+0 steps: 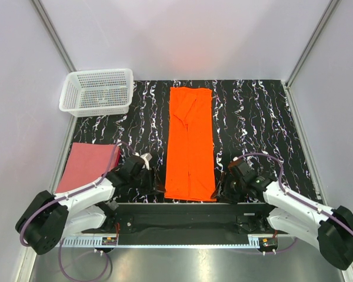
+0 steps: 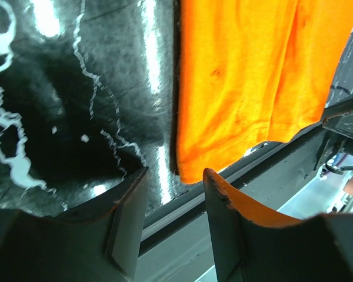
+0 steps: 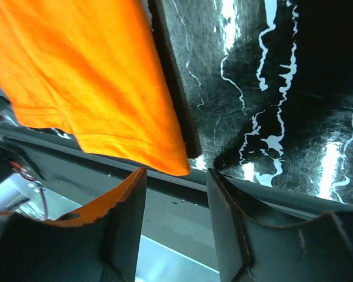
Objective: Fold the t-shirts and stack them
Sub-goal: Fold the tshirt
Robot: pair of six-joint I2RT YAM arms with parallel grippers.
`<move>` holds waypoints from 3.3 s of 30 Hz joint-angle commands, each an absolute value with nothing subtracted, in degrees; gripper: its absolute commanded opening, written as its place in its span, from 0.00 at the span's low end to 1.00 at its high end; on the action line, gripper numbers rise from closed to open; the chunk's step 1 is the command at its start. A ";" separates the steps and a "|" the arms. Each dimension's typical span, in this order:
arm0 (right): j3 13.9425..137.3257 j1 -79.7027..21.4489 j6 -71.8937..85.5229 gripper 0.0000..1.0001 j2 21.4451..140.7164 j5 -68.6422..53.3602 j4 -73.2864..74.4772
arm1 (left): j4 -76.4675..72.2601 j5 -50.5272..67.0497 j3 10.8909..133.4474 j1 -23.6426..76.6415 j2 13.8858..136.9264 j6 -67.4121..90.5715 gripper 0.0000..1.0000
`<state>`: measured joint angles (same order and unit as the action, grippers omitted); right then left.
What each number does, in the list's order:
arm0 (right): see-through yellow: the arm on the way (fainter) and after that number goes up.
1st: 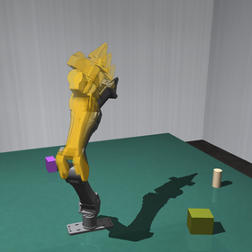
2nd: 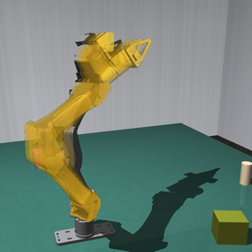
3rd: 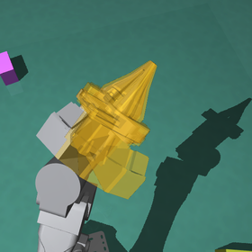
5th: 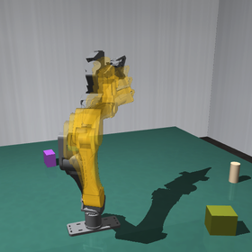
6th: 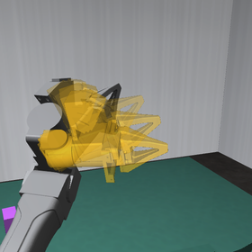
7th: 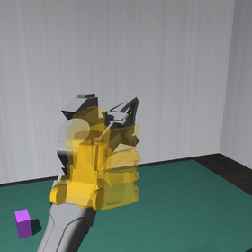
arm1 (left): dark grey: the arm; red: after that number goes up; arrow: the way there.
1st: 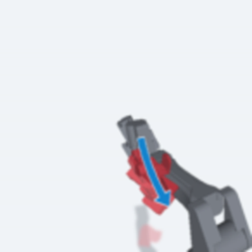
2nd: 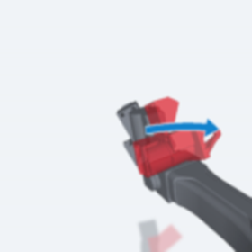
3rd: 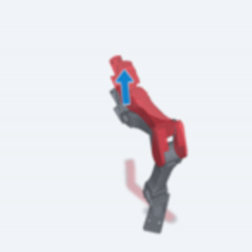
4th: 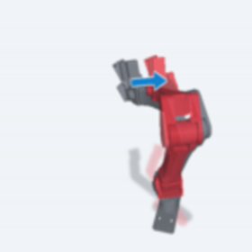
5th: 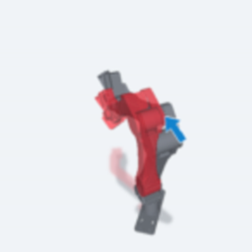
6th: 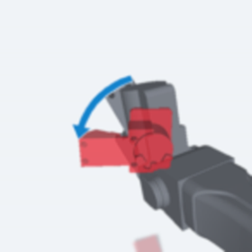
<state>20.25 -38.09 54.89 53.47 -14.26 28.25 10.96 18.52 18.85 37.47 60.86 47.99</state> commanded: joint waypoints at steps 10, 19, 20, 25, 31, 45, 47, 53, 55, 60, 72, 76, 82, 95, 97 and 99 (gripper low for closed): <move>21.80 -36.21 55.98 0.54 60.29 -15.28 26.73 | 8.08 19.16 17.93 37.71 66.35 49.13 0.47; 21.01 -36.21 55.90 0.49 62.05 -18.02 23.47 | 11.42 18.90 17.58 37.88 68.55 47.73 0.42; 20.92 -36.12 55.99 0.49 61.62 -18.02 23.47 | 12.30 18.72 17.75 37.97 68.29 47.64 0.42; 20.92 -36.21 56.25 0.49 61.17 -17.84 23.55 | 14.77 17.40 18.11 38.23 67.06 48.08 0.45; 20.74 -36.21 56.34 0.48 61.35 -17.67 23.47 | 15.38 18.02 18.55 39.20 68.99 49.30 0.45; 20.92 -36.21 56.69 0.45 60.82 -16.97 23.47 | 12.13 19.61 17.75 39.64 72.42 51.59 0.25; 20.92 -36.21 56.78 0.20 60.91 -16.70 23.38 | 12.66 18.90 17.67 39.55 71.38 51.07 0.08; 19.95 -36.21 58.45 0.00 56.61 -15.47 23.38 | 11.52 18.81 16.79 40.07 66.37 50.89 0.00; 19.86 -36.21 58.54 0.00 55.73 -15.29 23.29 | 11.60 19.07 17.57 41.39 65.22 50.98 0.00; 20.65 -36.21 57.22 0.00 55.72 -16.43 22.15 | 10.81 18.11 19.42 44.11 63.28 54.14 0.00; 36.37 -27.70 46.85 0.00 67.92 -17.31 22.50 | 9.85 10.19 35.74 39.47 69.07 53.44 0.00; 46.98 -24.01 42.02 0.00 78.45 -18.28 22.50 | 8.35 11.16 43.91 34.46 77.14 50.46 0.00; 61.84 -19.43 36.65 0.00 92.43 -20.65 22.50 | 7.38 12.66 56.24 28.39 87.52 47.47 0.00; 79.18 -12.57 33.05 0.00 108.89 -26.80 22.94 | 5.19 16.69 70.04 21.10 104.67 44.12 0.00; 80.94 -12.22 32.52 0.00 110.82 -28.03 22.94 | 5.01 17.22 71.71 21.09 106.69 43.33 0.00; 82.43 -11.87 32.17 0.00 112.14 -28.65 22.85 | 5.18 17.14 73.20 21.01 108.10 42.80 0.00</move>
